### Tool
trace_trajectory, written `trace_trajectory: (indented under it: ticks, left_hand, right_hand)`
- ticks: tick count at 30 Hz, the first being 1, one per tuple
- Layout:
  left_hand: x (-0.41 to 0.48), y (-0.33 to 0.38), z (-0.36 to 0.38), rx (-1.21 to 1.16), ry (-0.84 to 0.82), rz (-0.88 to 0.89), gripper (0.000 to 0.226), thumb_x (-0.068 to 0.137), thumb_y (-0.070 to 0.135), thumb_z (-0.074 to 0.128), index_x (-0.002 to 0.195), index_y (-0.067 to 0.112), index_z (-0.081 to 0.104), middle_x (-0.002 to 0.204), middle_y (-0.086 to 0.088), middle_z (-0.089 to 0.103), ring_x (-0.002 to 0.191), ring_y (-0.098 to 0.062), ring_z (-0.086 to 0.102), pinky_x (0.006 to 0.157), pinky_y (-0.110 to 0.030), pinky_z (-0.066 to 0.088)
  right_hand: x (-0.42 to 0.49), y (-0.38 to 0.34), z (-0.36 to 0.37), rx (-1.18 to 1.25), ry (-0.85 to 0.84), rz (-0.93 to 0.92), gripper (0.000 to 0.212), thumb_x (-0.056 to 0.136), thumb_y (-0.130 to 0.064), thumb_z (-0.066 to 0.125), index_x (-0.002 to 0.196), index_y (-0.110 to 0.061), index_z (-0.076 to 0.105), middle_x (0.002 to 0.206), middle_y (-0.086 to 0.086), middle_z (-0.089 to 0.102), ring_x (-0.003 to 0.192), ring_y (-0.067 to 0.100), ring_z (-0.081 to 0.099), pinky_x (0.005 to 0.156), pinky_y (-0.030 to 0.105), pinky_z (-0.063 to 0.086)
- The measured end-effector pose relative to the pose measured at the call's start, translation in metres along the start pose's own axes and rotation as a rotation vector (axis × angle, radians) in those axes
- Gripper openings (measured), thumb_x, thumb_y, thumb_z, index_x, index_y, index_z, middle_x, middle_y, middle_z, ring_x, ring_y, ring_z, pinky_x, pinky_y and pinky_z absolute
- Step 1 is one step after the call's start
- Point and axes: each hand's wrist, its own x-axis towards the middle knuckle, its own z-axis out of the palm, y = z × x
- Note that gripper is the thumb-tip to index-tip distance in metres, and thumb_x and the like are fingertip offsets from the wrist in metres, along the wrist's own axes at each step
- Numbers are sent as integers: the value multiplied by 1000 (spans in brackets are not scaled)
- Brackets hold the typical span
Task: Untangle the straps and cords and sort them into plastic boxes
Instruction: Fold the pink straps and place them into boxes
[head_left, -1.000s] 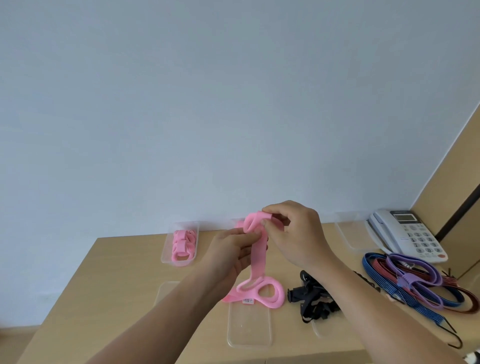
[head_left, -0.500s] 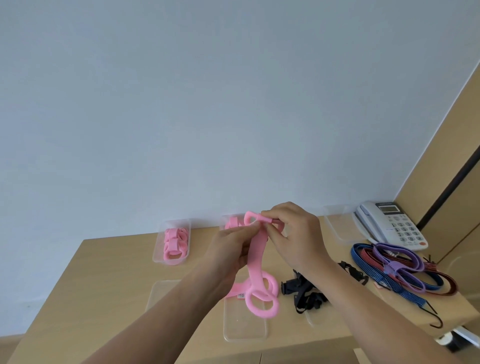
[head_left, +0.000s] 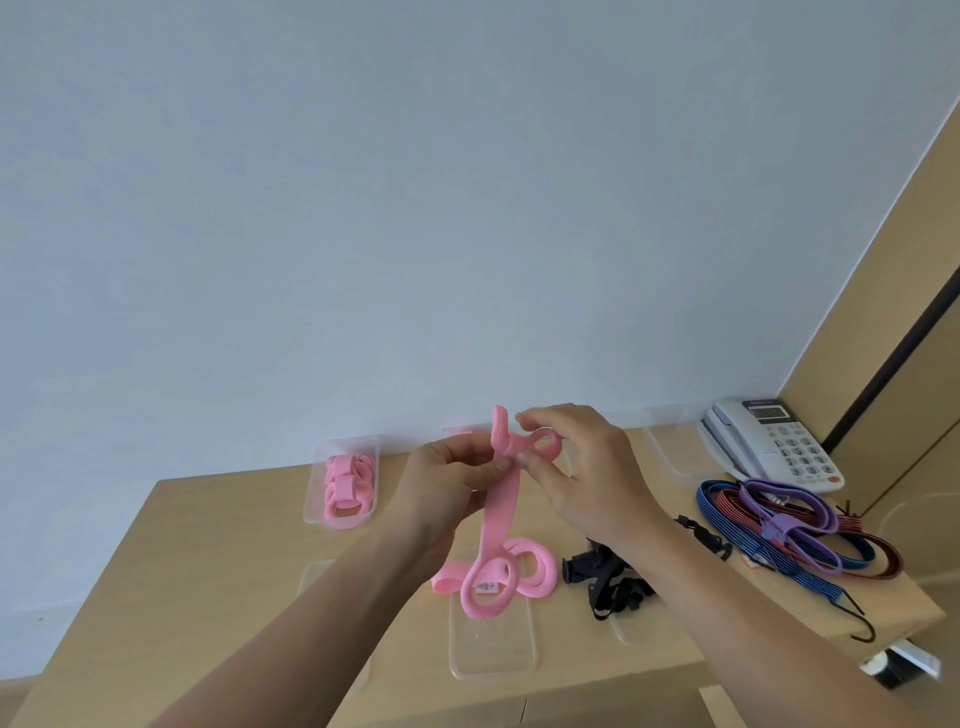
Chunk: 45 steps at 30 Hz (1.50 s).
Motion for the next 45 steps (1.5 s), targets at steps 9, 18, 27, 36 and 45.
trace_trajectory:
  ticks: [9,18,27,36,45]
  left_hand:
    - [-1,0,-11,-45,-50,-23,25,96,0,66,121,1,71,120,-19,75,120,-35,68,109,-51,51]
    - [-3,7,-21,176,-145,-149,25,91,18,70,115,12,76,114,-15,76,89,-21,72,84,-34,60]
    - [-1,10,-22,90,-128,-158,33,91,39,71,112,14,79,106,-19,74,89,-26,68,91,-42,57]
    - [2,2,-18,42,-53,-67,22,93,8,71,114,9,75,102,-18,78,92,-26,74,85,-37,60]
    - [4,-11,-9,-51,32,-62,64,73,15,77,133,11,56,126,-17,71,111,-31,72,103,-49,55]
  right_hand:
    - [12,-4,3,54,-128,113,15,85,-13,77,98,-20,74,92,-17,69,88,-1,61,75,6,40]
    - [6,-6,11,29,-125,136,25,82,-12,78,87,-36,69,85,-14,65,80,7,62,69,13,46]
    - [-2,-4,28,-76,9,-50,26,69,10,76,84,-11,73,85,-1,59,71,9,58,62,26,50]
    - [-2,-5,22,212,2,142,16,83,-10,77,79,-24,74,85,-8,67,75,9,67,67,26,56]
    - [1,1,14,209,-176,288,11,81,-45,67,87,-41,75,76,-6,72,75,14,65,69,34,52]
